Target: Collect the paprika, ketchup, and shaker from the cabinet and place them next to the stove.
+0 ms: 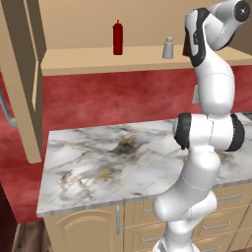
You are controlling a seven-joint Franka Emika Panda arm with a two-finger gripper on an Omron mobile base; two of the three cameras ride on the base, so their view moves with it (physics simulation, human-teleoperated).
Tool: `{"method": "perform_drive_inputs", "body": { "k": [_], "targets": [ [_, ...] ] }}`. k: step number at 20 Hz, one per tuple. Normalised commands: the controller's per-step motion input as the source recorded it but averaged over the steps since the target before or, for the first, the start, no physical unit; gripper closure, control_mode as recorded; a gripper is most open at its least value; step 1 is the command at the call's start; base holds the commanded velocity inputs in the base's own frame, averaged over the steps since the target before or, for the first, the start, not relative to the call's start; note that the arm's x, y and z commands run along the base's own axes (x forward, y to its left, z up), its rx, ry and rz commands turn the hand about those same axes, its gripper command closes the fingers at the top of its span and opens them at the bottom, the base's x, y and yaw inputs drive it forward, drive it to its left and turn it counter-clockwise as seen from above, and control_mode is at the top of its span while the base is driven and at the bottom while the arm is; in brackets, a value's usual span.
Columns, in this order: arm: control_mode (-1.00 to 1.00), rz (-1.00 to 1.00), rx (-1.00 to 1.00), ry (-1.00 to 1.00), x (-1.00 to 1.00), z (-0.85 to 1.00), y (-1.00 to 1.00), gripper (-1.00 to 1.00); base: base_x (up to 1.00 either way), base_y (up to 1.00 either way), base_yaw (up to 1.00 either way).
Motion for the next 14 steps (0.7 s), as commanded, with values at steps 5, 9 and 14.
{"method": "perform_drive_inputs", "body": {
  "k": [5, 9, 14],
  "targets": [
    [-1.00, 0.06, 0.00, -0.01, 0.00, 0.00, 0.00, -1.00, 0.00, 0.00, 0.00],
    [-1.00, 0.06, -0.01, 0.00, 0.00, 0.00, 0.06, 1.00, 0.00, 0.00, 0.00],
    [-1.00, 0.06, 0.00, 0.00, 0.00, 0.00, 0.06, 1.00, 0.00, 0.00, 0.00]
  ]
}}
